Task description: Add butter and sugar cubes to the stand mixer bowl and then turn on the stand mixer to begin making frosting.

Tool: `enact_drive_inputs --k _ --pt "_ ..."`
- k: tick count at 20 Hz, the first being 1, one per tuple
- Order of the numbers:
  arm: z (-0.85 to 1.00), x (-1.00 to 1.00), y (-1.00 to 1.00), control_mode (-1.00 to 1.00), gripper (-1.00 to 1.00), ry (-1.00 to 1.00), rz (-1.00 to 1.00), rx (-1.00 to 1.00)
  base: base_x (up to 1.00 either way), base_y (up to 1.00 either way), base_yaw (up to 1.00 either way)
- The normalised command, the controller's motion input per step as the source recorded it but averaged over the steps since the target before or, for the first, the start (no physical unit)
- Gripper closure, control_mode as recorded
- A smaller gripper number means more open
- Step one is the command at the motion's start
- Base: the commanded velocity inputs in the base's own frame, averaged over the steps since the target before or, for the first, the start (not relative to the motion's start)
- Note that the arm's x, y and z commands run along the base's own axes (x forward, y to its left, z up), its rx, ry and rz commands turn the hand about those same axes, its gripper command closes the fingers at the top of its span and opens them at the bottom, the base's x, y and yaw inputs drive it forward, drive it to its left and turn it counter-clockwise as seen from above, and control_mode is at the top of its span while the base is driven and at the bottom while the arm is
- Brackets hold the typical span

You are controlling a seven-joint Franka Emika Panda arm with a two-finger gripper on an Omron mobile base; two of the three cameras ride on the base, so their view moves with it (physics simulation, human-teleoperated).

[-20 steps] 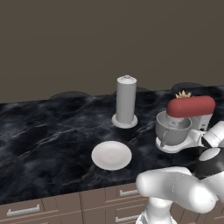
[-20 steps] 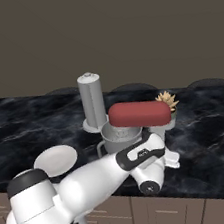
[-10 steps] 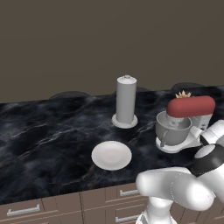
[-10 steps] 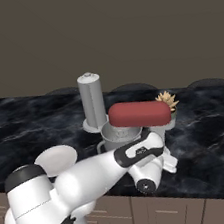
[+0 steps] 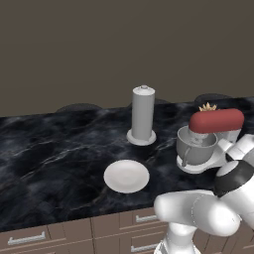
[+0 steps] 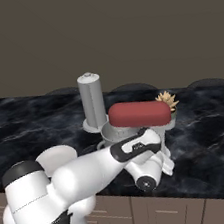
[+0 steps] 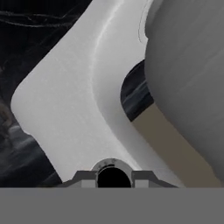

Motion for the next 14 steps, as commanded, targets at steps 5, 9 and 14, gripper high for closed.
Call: enact_drive_inputs --k 5,9,14 --pt "0.00 0.00 0.00 -1.00 1.00 0.00 -0.01 0.23 0.00 0.00 0.00" --pt "0.00 -0.02 0.00 -1.00 1.00 0.00 -0.01 0.23 0.00 0.00 0.00" --pt "0.00 -0.03 0.00 -1.00 1.00 0.00 -0.01 0.23 0.00 0.00 0.00"
